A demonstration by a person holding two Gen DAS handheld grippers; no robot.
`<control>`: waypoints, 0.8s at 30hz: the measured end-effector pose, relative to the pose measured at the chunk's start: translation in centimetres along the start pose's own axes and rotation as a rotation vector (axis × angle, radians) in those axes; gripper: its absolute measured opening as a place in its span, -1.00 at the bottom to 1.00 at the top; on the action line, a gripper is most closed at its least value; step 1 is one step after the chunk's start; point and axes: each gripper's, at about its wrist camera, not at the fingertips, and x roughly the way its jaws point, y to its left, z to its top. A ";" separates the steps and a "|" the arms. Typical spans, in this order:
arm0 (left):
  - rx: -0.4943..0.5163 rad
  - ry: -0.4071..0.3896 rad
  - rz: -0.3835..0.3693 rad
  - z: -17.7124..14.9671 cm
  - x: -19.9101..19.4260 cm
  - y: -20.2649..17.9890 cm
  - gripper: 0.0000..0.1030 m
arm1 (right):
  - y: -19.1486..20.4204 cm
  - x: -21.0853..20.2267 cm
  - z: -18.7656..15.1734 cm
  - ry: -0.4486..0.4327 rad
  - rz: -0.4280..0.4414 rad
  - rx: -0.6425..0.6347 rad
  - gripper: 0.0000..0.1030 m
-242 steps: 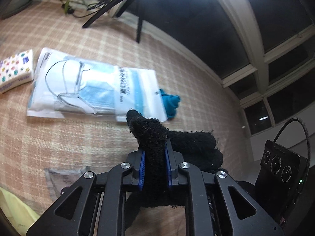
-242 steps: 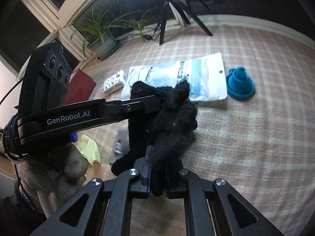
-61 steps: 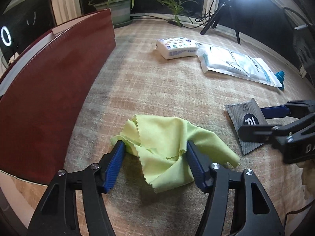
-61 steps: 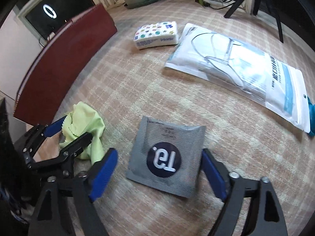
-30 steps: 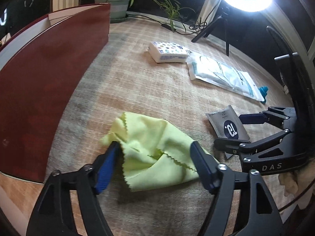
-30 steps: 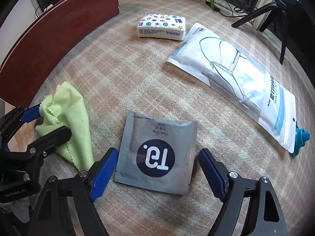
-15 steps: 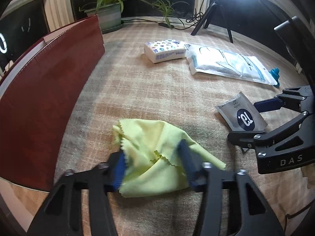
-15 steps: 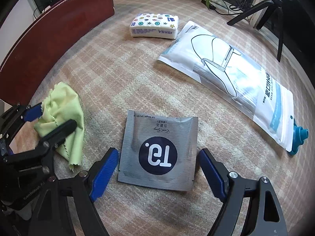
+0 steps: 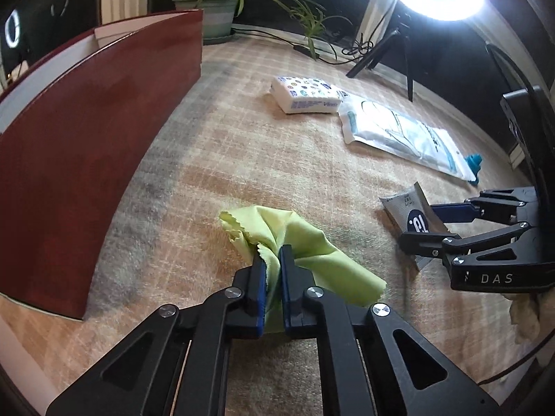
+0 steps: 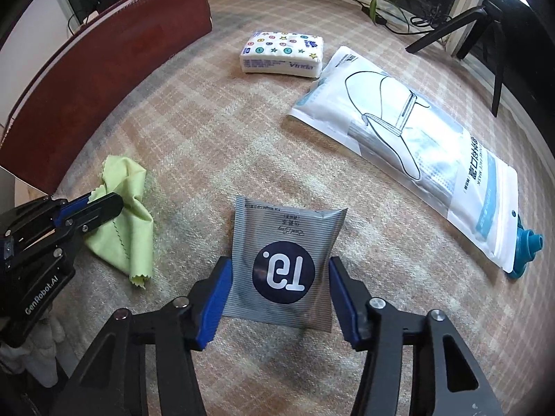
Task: Organize soft objects
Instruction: 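Close the left gripper on the yellow-green cloth while the right gripper approaches the grey sachet, then lift the cloth with the left gripper while the right gripper closes on the grey sachet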
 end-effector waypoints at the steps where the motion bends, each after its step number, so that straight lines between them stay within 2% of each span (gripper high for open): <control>1: -0.005 0.000 -0.004 -0.1 -0.1 0.0 -0.90 | -0.2 -0.1 0.0 -0.002 0.002 0.003 -0.06; 18: -0.061 -0.044 -0.070 0.7 -2.2 0.1 -0.92 | -2.0 -0.8 -0.7 -0.032 0.018 0.038 -0.25; 19: -0.062 -0.046 -0.071 0.8 -2.3 0.1 -0.92 | -2.1 -0.8 -0.7 -0.034 0.017 0.041 -0.41; 20: -0.063 -0.049 -0.072 0.9 -2.4 0.1 -0.92 | -2.2 -0.8 -0.7 -0.036 0.020 0.044 -0.85; 21: -0.062 -0.054 -0.072 0.9 -2.7 0.1 -0.92 | -2.2 -0.9 -0.7 -0.041 0.017 0.047 -0.92; 24: -0.048 -0.061 -0.064 1.1 -2.8 -0.1 -0.92 | -2.4 -1.2 -0.6 -0.038 0.018 0.047 -0.92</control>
